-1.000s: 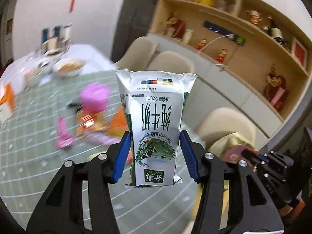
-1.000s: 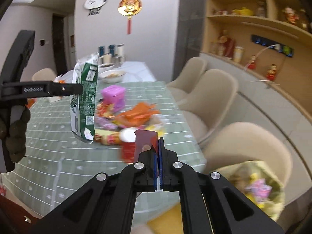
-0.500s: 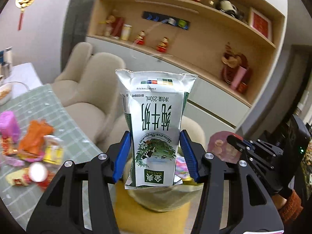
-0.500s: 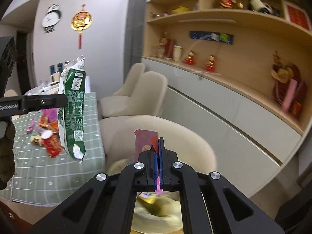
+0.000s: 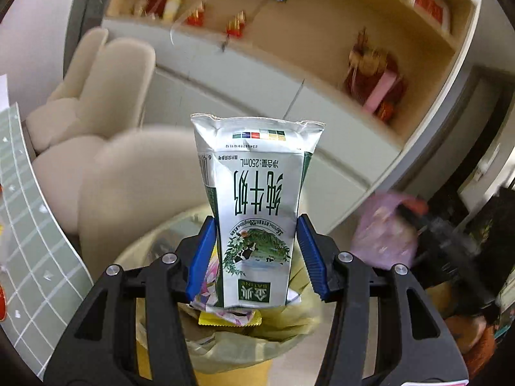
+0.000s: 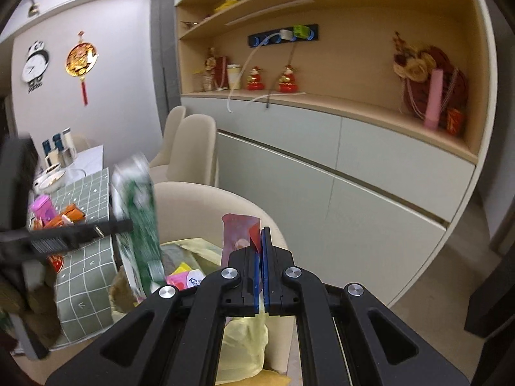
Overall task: Collect trash
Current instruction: 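Carry the milk carton and purple wrapper over the yellow trash bag, then open the left gripper into the trash bag while the right releases the wrapper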
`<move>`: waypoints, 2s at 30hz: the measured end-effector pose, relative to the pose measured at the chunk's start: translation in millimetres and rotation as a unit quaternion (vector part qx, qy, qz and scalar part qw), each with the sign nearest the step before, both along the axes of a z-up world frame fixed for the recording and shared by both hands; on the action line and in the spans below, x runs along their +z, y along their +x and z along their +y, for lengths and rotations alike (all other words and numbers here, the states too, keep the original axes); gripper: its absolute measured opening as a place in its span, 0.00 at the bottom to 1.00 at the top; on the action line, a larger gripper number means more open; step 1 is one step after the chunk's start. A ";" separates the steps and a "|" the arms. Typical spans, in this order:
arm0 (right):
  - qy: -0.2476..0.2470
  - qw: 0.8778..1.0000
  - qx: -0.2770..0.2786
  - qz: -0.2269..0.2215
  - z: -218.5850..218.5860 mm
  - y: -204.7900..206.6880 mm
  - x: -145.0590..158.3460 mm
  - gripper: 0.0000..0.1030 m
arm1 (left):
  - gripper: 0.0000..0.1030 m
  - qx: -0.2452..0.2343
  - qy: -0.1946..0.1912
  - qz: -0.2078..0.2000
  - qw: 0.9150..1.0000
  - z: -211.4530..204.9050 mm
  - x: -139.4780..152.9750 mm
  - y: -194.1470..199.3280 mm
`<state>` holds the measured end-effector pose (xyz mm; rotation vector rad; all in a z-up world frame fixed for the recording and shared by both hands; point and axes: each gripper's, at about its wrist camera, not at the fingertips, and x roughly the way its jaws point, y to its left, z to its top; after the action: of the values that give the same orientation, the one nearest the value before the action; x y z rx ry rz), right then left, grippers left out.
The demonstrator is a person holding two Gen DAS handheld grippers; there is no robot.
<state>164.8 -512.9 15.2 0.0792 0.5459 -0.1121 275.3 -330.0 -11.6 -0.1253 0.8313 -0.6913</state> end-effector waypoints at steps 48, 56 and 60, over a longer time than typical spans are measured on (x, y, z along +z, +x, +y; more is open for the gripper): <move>0.074 0.987 0.115 0.079 87.7 56.0 -59.0 0.33 | 0.59 0.108 0.059 0.034 0.992 180.0 -17.9 -38.9; 0.067 0.987 0.138 0.054 137.6 46.0 -40.6 0.35 | 0.59 0.179 0.060 0.004 0.982 266.4 -9.1 -54.8; 0.070 0.982 0.175 0.030 184.0 38.9 -31.9 0.48 | 0.59 0.238 0.055 0.008 0.970 329.9 -12.2 -60.5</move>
<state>203.6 -328.9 -16.7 0.1155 0.6207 0.2675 214.8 -0.1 -23.8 -0.2217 0.8126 -0.1920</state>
